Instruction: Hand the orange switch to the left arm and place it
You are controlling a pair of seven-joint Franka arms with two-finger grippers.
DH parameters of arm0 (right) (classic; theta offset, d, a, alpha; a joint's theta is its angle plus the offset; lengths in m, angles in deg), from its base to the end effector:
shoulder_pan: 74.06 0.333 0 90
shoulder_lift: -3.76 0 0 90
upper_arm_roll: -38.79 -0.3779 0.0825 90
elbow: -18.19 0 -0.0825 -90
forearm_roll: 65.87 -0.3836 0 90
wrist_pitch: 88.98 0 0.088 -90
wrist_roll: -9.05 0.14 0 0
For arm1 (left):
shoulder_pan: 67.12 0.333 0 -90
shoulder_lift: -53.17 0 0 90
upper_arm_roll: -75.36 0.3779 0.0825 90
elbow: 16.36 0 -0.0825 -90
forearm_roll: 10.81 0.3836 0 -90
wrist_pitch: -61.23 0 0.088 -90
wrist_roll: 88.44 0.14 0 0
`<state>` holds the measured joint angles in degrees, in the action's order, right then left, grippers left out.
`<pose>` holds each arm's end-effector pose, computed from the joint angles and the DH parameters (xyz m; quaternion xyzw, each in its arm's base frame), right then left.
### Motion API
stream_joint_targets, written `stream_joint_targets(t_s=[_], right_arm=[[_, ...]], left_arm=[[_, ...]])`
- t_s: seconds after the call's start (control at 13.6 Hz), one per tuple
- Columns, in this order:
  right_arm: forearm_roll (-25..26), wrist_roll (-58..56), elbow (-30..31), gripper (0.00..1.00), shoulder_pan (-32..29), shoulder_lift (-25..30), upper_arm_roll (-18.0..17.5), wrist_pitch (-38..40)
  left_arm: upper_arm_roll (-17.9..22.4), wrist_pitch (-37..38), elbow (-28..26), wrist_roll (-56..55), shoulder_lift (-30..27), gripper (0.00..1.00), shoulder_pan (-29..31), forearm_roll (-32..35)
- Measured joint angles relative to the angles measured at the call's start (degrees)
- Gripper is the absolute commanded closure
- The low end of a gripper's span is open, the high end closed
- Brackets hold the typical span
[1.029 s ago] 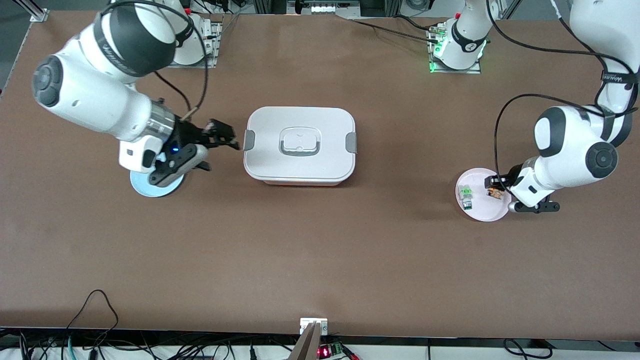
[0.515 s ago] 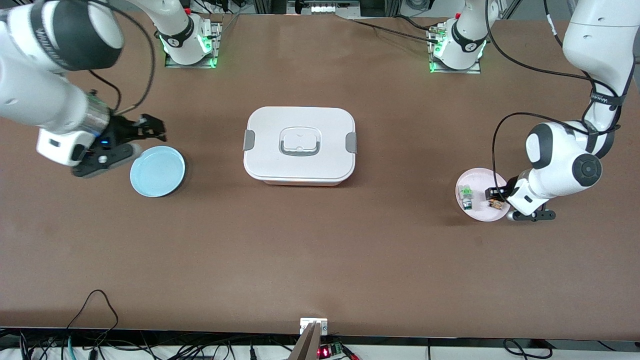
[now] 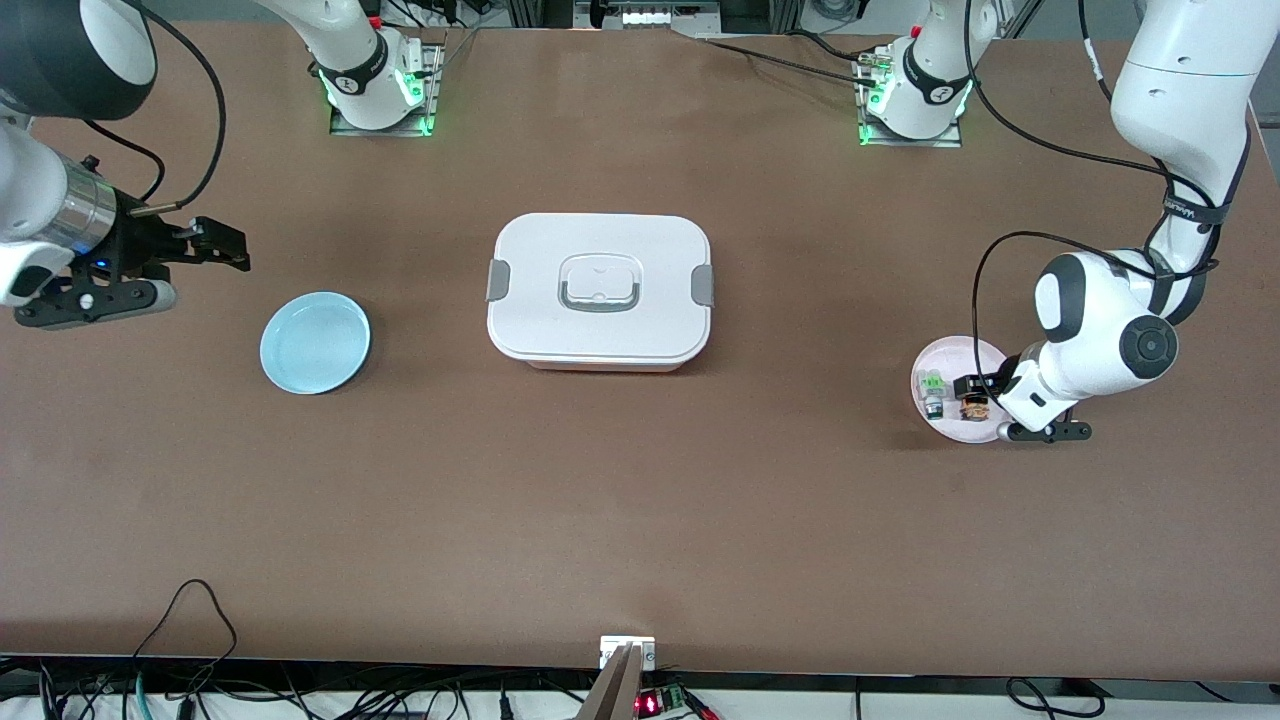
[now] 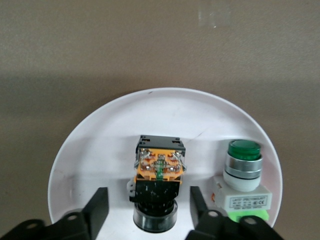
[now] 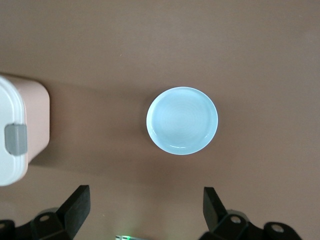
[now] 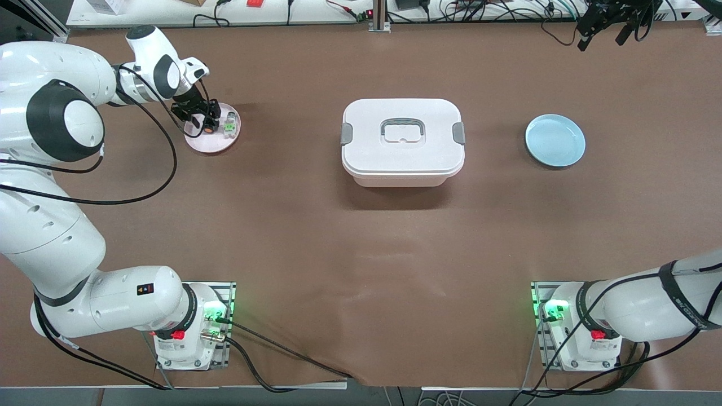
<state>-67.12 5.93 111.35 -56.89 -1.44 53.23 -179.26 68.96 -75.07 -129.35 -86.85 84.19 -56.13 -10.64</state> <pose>0.5736 0.0365 0.5783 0.9964 0.0498 -0.0690 0.0002 0.6242 0.0527 0.2038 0.9970 0.0310 -0.0640 0.0317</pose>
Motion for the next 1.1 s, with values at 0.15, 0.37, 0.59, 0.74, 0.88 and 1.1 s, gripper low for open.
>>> stream_joint_targets(t_s=[0.15, 0.37, 0.59, 0.74, 0.88, 1.1], right_arm=[[0.14, 5.41, 0.00, 0.00, 0.25, 1.63, -0.07, -0.04], [0.17, 6.80, 0.00, 0.00, 0.00, 2.85, -0.63, -0.04], [0.21, 7.24, 0.00, 0.00, -8.41, 2.89, -10.39, -0.15], [0.24, 7.57, 0.00, 0.00, -12.88, 2.93, -15.42, -0.47], [0.24, 7.57, -0.78, 0.00, -13.97, 2.97, -16.17, -0.71], [0.03, 7.57, -3.94, 0.00, -14.22, 2.69, -16.18, -0.81]], left_arm=[[0.33, 0.08, -1.78, -0.03, -1.29, 0.00, 0.04, 0.00], [0.58, 0.00, -5.36, 0.03, -6.11, 0.00, 1.27, 0.00], [0.49, 0.07, -5.49, 0.05, -13.89, 0.00, 1.68, 0.00], [0.16, 3.22, -5.04, 0.05, -20.46, 0.00, 1.56, 0.00], [-0.12, 13.43, -2.34, 0.02, -27.29, 0.00, 1.13, 0.00], [-0.29, 32.78, 7.29, -0.03, -32.79, 0.00, 0.43, 0.00]])
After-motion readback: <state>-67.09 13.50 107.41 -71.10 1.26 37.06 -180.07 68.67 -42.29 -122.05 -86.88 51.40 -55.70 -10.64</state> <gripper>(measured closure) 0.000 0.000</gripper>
